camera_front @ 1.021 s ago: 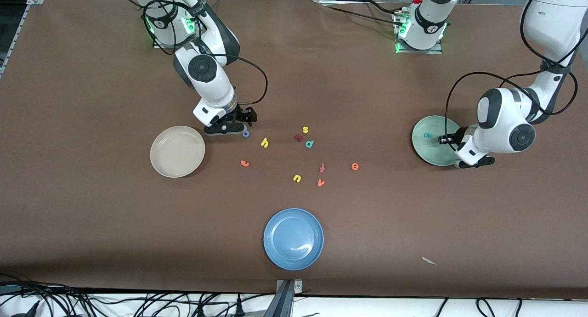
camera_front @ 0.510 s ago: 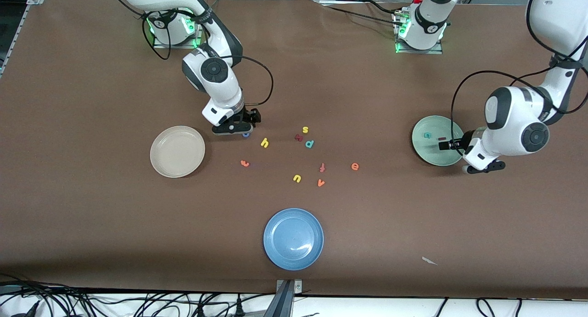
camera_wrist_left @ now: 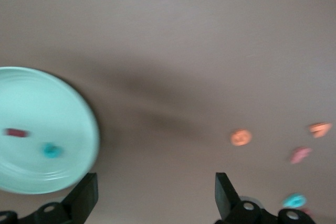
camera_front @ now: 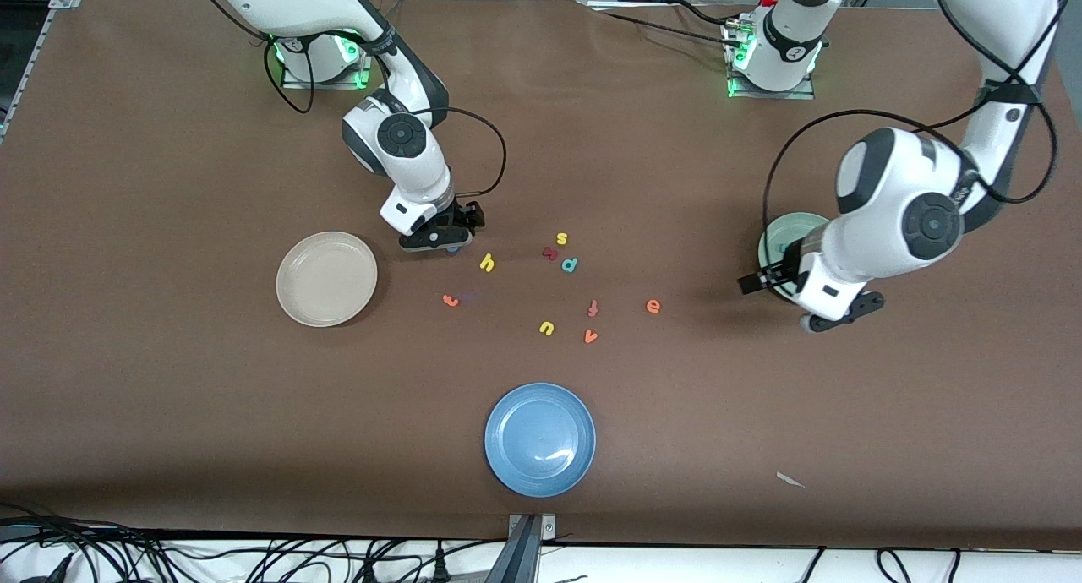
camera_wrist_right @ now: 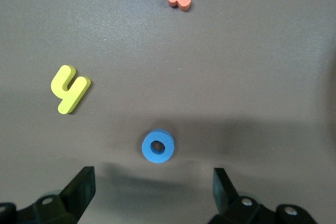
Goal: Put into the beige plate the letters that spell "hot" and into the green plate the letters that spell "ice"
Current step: 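Grasp the blue ring with the right gripper while the left gripper reaches letters, then carry the blue ring to the beige plate while the left gripper grasps orange a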
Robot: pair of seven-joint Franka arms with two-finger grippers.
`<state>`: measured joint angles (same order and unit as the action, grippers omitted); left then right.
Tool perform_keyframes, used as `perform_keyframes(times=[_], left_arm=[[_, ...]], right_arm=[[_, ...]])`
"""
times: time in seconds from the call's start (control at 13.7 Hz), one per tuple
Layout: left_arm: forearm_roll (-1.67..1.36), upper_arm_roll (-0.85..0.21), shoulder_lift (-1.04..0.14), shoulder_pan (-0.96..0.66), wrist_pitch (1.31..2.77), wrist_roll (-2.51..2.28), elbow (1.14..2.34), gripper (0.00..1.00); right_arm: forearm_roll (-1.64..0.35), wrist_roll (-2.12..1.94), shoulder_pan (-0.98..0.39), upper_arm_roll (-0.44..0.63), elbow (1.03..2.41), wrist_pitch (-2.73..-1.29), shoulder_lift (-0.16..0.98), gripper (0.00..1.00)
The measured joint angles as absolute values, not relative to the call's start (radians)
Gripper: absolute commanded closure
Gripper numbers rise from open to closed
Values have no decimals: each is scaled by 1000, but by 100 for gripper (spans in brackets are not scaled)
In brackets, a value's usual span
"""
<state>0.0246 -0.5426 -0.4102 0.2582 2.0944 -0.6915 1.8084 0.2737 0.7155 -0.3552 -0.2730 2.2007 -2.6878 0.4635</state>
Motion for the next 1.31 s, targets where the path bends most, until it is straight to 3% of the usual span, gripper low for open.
perform_keyframes(times=[0.22,0.44,0.73,0.95,1.24,1.31], left_arm=[[63,-538,-540,153,2173,-844,1723,5],[170,-537,-645,87,2202,-970,1701,6],[190,-497,-734,31,2290,-1001,1675,11],[190,-419,-763,-44,2307,-1005,1667,14],[190,-408,-767,-68,2308,-1015,1660,22],[190,-408,-767,-73,2308,-1021,1660,24]], right_arm=[[292,719,-355,-267,2197,-2702,478,3],[302,719,-355,-262,2192,-2703,485,18],[323,722,-355,-261,2185,-2705,497,46],[323,722,-355,-262,2179,-2708,497,60],[323,723,-355,-266,2173,-2711,491,94],[323,723,-356,-265,2173,-2711,490,98]])
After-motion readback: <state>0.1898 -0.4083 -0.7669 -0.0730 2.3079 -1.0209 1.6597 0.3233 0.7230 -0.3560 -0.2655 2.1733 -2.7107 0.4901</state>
